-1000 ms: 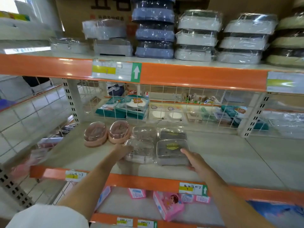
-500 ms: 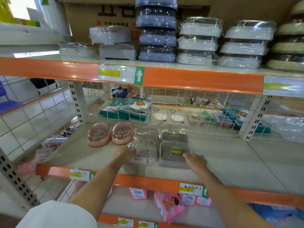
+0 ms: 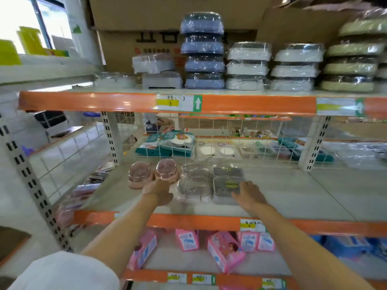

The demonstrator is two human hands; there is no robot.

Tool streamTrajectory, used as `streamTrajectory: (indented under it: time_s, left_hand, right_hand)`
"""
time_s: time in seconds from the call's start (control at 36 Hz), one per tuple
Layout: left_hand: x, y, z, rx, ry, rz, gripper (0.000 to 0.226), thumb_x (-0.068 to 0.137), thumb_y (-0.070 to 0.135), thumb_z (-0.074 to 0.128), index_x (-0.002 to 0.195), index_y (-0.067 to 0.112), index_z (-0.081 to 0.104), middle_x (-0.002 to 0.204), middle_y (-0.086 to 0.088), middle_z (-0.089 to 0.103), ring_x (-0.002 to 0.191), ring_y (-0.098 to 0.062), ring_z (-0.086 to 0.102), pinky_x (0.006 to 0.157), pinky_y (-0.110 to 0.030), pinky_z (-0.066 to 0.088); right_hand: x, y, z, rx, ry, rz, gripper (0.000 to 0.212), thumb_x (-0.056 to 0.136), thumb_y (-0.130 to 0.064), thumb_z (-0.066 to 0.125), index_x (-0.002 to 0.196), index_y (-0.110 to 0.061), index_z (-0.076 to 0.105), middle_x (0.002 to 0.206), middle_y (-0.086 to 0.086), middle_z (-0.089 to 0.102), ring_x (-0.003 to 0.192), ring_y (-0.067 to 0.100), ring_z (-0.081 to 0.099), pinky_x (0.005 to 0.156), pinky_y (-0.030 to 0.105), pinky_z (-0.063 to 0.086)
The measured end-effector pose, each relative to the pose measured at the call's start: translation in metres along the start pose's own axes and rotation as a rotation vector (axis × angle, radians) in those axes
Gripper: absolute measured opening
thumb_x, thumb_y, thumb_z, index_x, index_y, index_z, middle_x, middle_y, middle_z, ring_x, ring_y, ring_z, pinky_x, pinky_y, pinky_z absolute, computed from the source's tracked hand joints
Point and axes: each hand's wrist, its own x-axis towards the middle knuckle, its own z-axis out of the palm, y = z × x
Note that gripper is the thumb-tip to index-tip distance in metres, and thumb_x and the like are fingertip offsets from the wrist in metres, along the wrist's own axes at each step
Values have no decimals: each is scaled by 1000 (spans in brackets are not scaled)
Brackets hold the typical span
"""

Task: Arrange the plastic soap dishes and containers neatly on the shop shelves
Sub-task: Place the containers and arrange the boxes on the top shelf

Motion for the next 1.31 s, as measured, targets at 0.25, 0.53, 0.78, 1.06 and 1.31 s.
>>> streamTrajectory:
  time_s: [0.25, 0.53, 0.78, 1.06, 1.31]
  left_hand:
    - [-48, -52, -39, 87, -95, 133, 49, 96, 36, 48, 140, 15, 43, 147, -9, 40, 131, -26, 41, 108, -34, 35]
    - [-119, -102, -123, 61, 102, 231, 23, 95, 30, 51, 94, 10, 63, 98, -10, 63, 82, -19, 54, 67, -26, 43]
    - [-160, -129, -201, 11, 369, 272, 36, 95, 36, 53, 118, 9, 59, 110, -3, 62, 90, -14, 52, 77, -26, 40]
    - [-165, -151, -259, -109, 582, 204, 43, 93, 39, 57, 124, 10, 56, 120, -8, 62, 107, -23, 56, 93, -34, 44]
    - [-139, -164, -273, -70, 593, 152, 39, 92, 36, 57, 122, 11, 57, 120, -8, 60, 107, -22, 56, 95, -37, 46]
  right_hand:
    - [-57, -74, -13, -178, -134, -233, 42, 96, -34, 53, 127, -6, 49, 125, 12, 58, 114, 27, 56, 89, 29, 42]
    - [-117, -177, -47, -187, -55, -469, 30, 98, -28, 50, 118, -5, 52, 106, 8, 58, 94, 25, 54, 78, 31, 44]
    - [-148, -244, -105, -188, 140, -604, 44, 97, -36, 54, 131, -9, 49, 125, 8, 58, 106, 22, 56, 93, 34, 47]
    - [-153, -280, -167, -110, 311, -640, 40, 99, -31, 50, 130, -7, 50, 122, 10, 58, 104, 23, 53, 84, 30, 42]
    - [-106, -282, -187, -89, 338, -579, 43, 98, -38, 49, 128, -8, 50, 123, 12, 59, 106, 24, 54, 82, 31, 43]
